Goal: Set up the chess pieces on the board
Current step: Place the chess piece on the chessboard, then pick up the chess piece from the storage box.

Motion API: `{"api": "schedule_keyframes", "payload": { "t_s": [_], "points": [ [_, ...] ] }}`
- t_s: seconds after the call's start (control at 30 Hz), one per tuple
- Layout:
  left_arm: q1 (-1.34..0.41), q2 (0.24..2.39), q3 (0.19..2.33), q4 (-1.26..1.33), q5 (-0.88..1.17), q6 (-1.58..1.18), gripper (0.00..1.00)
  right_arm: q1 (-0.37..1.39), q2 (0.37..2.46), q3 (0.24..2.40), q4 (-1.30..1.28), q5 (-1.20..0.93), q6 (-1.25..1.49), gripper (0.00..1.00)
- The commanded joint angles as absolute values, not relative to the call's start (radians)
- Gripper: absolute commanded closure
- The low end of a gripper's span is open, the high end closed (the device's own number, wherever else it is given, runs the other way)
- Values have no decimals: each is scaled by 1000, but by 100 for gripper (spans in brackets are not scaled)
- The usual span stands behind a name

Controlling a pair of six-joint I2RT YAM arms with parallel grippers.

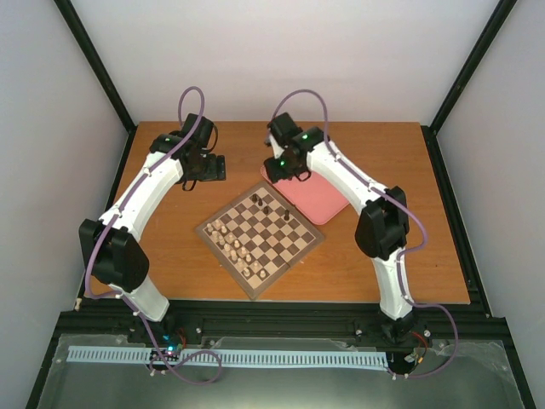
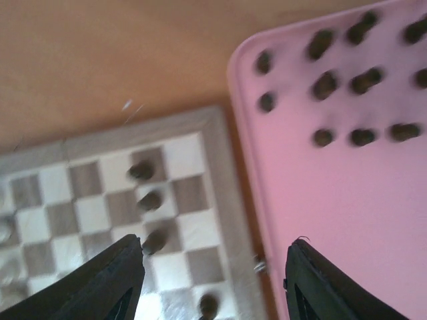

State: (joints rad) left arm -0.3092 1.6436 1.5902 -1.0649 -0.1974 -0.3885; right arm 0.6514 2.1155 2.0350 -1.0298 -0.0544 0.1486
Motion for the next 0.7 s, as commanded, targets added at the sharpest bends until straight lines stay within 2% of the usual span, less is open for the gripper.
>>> {"api": "schedule_keyframes", "payload": {
  "t_s": [0.0,0.17,0.37,0.67],
  "points": [
    [-301,1630,1598,-1057,-196,-391,0,587,2221,2158,-1061,9,173,42],
    [-301,1630,1604,-1063,-202,-387,0,513,2364,2323,-1079,27,204,47],
    [-301,1642,1618,-1073,-212,-381,0,480,2436,2330,-1046,3,176,53],
    [-301,1664,1627,-1072,-201,-387,0,483,2450,2300,-1029,-63,166,54]
  ]
}}
